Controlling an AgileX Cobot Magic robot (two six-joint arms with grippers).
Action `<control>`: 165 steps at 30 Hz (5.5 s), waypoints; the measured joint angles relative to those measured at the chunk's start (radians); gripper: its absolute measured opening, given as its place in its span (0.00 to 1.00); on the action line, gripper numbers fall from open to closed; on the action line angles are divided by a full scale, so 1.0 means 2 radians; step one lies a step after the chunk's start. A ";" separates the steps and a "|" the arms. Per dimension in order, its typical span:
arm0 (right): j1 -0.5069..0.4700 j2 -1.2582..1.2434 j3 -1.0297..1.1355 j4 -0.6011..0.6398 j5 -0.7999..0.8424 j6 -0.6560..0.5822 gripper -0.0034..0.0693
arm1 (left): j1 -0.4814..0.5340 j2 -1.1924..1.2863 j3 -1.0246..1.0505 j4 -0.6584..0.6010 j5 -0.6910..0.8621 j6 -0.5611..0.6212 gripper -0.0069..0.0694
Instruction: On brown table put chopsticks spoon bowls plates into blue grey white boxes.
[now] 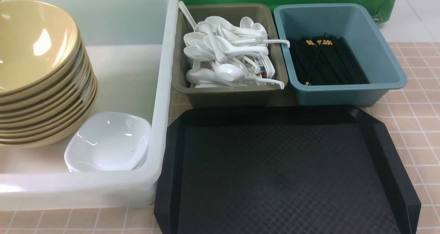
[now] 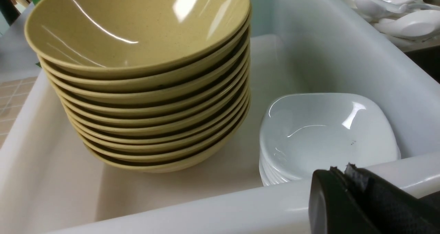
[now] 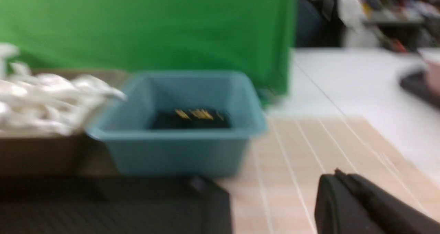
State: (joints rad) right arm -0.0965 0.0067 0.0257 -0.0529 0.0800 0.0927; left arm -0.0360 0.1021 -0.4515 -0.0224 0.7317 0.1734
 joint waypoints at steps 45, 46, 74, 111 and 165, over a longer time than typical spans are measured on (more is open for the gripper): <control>0.014 -0.009 0.001 -0.025 0.116 0.033 0.11 | 0.000 0.000 0.000 0.000 0.000 0.000 0.09; 0.014 -0.009 0.001 -0.025 0.116 0.033 0.11 | 0.000 0.000 0.000 0.000 0.000 0.000 0.09; 0.014 -0.009 0.001 -0.025 0.116 0.034 0.15 | 0.010 -0.057 0.238 -0.036 -0.210 -0.039 0.09; 0.014 -0.009 0.001 -0.025 0.116 0.034 0.16 | 0.010 -0.057 0.238 -0.004 -0.210 -0.044 0.09; 0.014 -0.009 0.001 -0.025 0.116 0.034 0.23 | 0.010 -0.057 0.238 -0.024 -0.210 -0.044 0.09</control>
State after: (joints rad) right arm -0.0687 -0.0119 0.0269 -0.1028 0.3126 0.1611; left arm -0.0153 -0.0112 0.0255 -0.0704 0.3111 0.0853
